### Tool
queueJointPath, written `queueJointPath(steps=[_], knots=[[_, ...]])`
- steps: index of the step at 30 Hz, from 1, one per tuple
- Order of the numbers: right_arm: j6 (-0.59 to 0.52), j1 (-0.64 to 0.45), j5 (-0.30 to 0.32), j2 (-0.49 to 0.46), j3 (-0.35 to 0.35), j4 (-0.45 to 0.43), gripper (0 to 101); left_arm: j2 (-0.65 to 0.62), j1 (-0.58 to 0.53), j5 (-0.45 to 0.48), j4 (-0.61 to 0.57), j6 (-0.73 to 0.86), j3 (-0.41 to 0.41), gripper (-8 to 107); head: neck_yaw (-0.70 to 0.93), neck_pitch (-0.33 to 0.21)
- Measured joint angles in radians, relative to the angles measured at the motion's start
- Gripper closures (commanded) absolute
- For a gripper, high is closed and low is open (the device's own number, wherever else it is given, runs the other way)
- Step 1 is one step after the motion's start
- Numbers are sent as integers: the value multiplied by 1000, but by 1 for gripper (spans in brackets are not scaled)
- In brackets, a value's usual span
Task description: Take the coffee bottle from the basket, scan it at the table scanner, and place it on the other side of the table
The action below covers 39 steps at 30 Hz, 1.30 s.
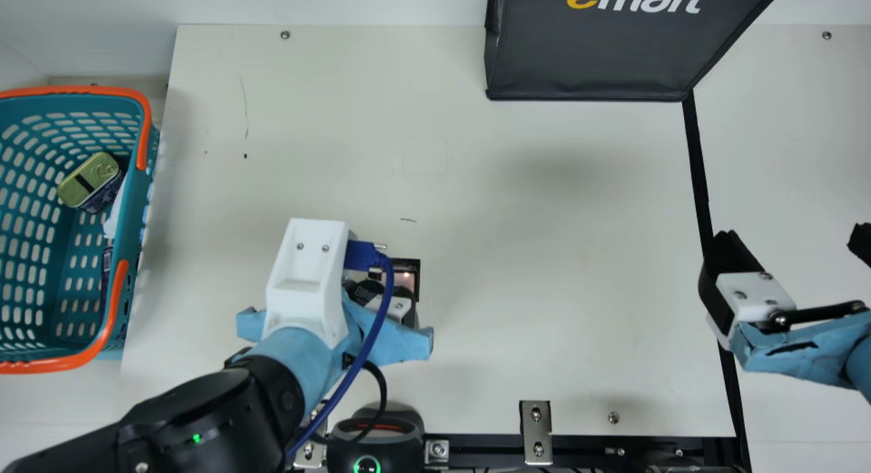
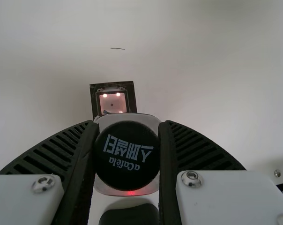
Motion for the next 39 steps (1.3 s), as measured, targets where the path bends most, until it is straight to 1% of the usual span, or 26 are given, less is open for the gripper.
queueJointPath(steps=[6,11,17,22,25,31,36,39], knots=[[0,0,0,0,0,0,6,-28,18,-57,-24,110,31,107,0,0],[0,0,0,0,0,0,6,-62,67,-121,-72,237,67,107,0,0],[0,0,0,0,0,0,6,-96,143,-204,-155,437,107,107,2,0],[0,0,0,0,0,0,6,-113,211,-252,-256,633,127,107,0,0],[0,0,0,0,0,0,6,-113,252,-265,-315,748,127,107,0,0],[0,0,0,0,0,0,6,-113,336,-259,-439,986,125,107,0,0],[0,0,0,0,0,0,6,-107,397,-236,-538,1171,110,107,0,0],[0,0,0,0,0,0,6,-99,438,-206,-604,1276,97,107,0,2]])
